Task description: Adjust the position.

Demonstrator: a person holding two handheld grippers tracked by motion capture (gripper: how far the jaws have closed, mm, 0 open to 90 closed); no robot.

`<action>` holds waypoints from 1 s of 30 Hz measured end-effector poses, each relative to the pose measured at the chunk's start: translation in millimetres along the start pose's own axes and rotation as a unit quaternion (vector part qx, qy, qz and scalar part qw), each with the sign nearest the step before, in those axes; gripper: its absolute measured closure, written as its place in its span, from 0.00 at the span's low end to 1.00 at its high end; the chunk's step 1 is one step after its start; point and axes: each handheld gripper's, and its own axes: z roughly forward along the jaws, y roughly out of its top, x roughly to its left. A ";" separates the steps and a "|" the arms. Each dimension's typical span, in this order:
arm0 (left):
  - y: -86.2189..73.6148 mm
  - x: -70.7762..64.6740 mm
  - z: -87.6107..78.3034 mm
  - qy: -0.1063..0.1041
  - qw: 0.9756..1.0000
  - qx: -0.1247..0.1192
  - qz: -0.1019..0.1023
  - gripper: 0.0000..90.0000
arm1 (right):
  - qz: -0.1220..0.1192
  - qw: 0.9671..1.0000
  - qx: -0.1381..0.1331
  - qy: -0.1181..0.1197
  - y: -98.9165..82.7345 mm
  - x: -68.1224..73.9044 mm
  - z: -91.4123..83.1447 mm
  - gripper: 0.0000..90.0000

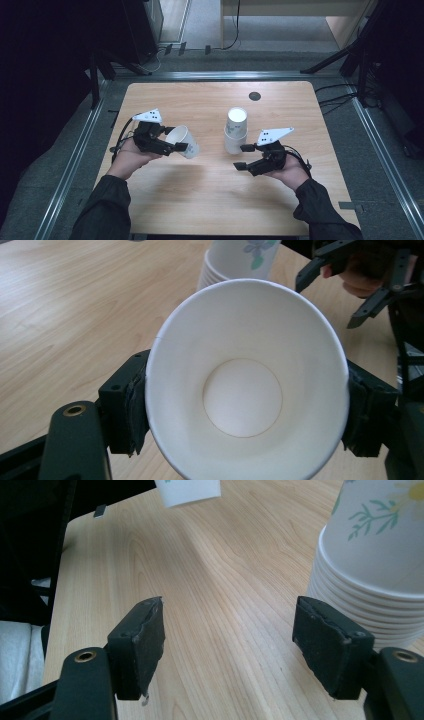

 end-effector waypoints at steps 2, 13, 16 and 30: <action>-1.1 3.7 -1.1 0.010 1.000 0.006 0.000 0.25 | -0.001 1.000 0.001 -0.002 -0.3 -0.6 -0.3 0.32; -10.6 29.2 -12.5 0.055 0.998 0.022 -0.019 0.25 | 0.004 1.000 0.005 -0.004 -0.2 -2.1 1.0 0.32; -11.5 37.4 -15.4 0.070 0.997 0.031 -0.028 0.25 | 0.005 1.000 0.001 -0.006 0.3 -2.8 -0.1 0.32; -13.2 62.7 -16.2 0.132 0.986 0.096 -0.024 0.25 | 0.006 1.000 0.001 -0.005 0.3 -3.2 0.6 0.32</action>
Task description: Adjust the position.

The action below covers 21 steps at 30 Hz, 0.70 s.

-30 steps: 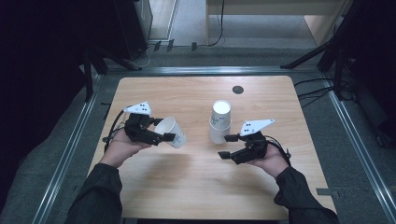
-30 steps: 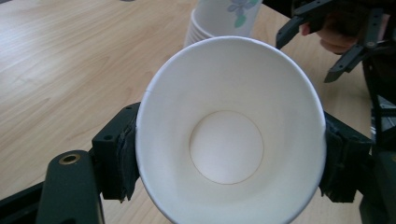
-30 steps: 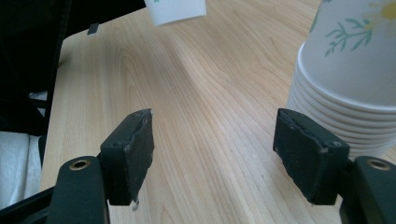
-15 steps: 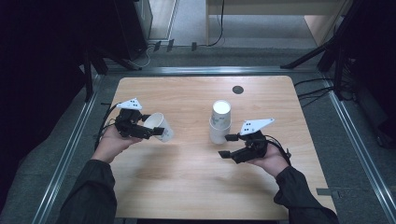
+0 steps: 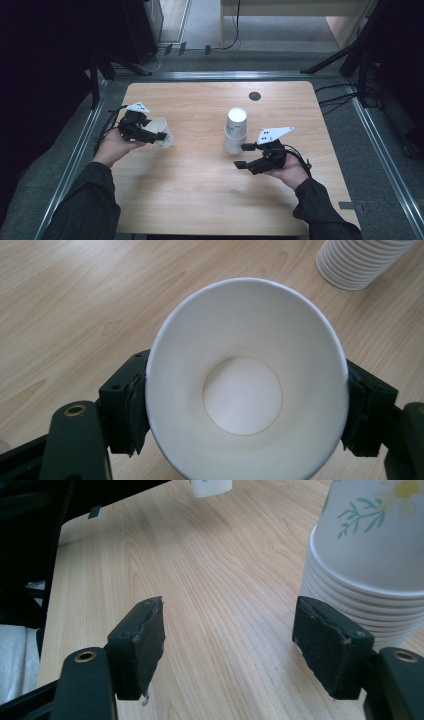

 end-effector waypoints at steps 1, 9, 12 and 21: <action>0.4 1.1 0.3 0.001 1.000 0.005 0.000 0.25 | 0.000 1.000 0.000 0.000 0.1 0.2 0.1 0.32; -0.8 10.3 10.4 0.026 0.999 0.036 0.000 0.25 | -0.001 1.000 0.001 0.002 0.5 1.2 1.6 0.33; -2.4 13.2 13.6 0.032 0.999 0.044 -0.001 0.25 | 0.000 1.000 0.000 0.001 0.5 0.7 1.0 0.32; -5.2 15.9 22.5 0.049 0.997 0.060 0.000 0.25 | 0.001 1.000 -0.004 0.001 1.7 1.0 0.0 0.33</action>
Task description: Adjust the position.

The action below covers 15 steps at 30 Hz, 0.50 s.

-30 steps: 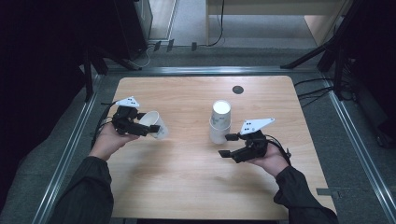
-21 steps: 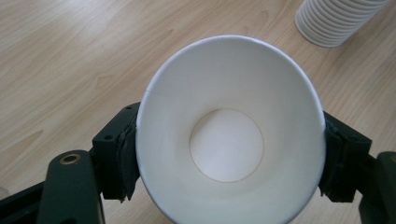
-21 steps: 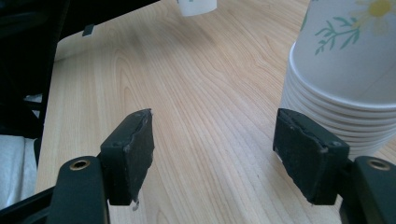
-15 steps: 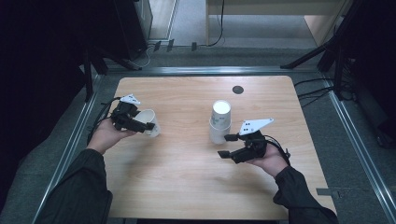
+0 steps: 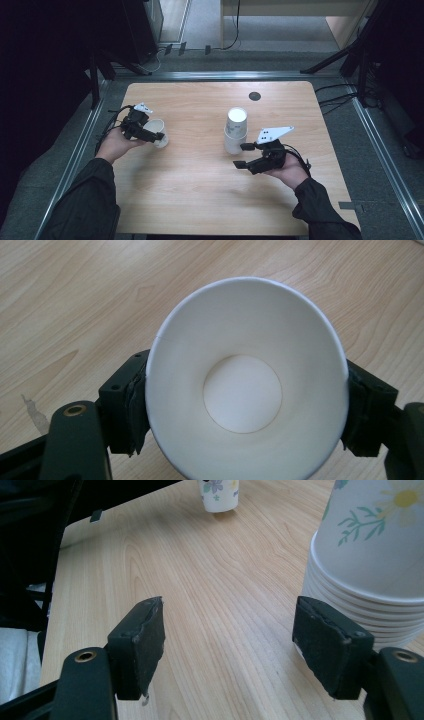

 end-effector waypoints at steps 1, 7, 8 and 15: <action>-0.3 -0.1 0.9 0.000 1.000 0.001 -0.001 0.25 | 0.000 1.000 0.000 -0.001 0.0 -0.1 -0.1 0.33; -1.8 -0.9 4.4 0.008 1.000 0.005 0.004 0.25 | -0.002 1.000 -0.002 -0.002 -0.2 -0.5 -0.9 0.33; -2.0 -1.1 4.7 0.010 1.000 0.006 0.006 0.25 | -0.003 1.000 -0.002 -0.002 -0.1 -0.6 -1.0 0.33; -3.1 -1.8 6.1 0.019 1.000 0.006 0.018 0.25 | -0.002 1.000 -0.002 -0.003 -0.1 -1.0 -1.3 0.33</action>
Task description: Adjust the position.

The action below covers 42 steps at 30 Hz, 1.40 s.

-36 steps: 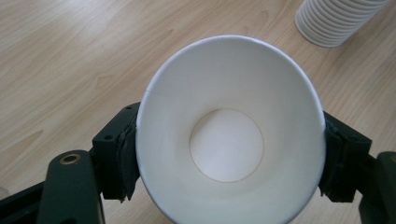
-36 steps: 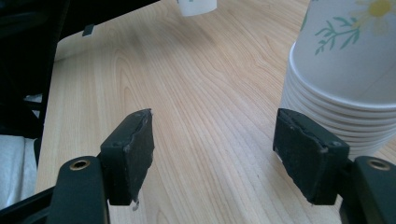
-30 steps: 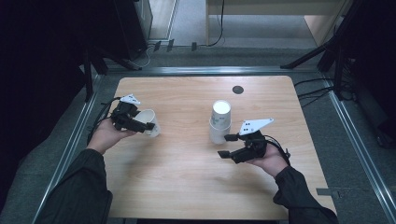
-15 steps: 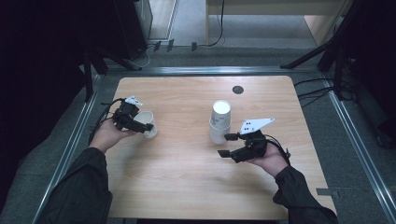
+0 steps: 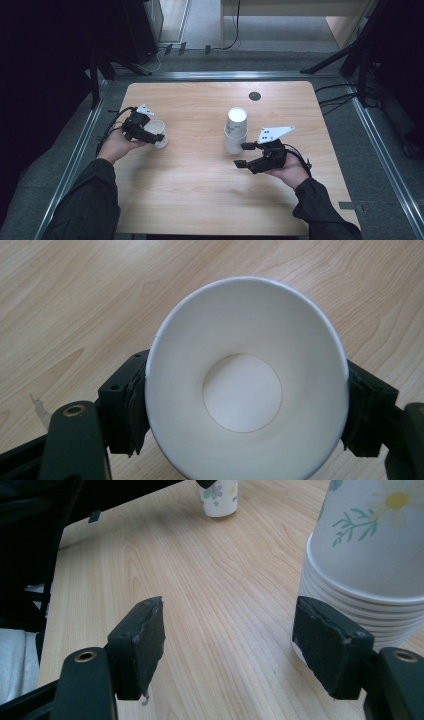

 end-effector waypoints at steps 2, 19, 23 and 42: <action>-0.2 -0.4 0.3 0.002 1.000 0.000 0.001 0.25 | 0.001 1.000 -0.001 0.000 0.0 -0.1 0.0 0.33; -1.3 -4.6 4.5 0.011 1.000 0.010 0.019 0.24 | -0.001 1.000 -0.002 -0.001 0.5 0.0 -0.8 0.33; -1.8 -5.3 5.3 0.012 1.000 0.010 0.020 0.24 | -0.001 1.000 -0.003 -0.001 0.6 -0.1 -1.1 0.33; -3.5 -5.0 6.5 0.003 1.000 0.013 0.013 0.20 | -0.002 1.000 -0.004 -0.001 1.4 -0.1 -0.9 0.33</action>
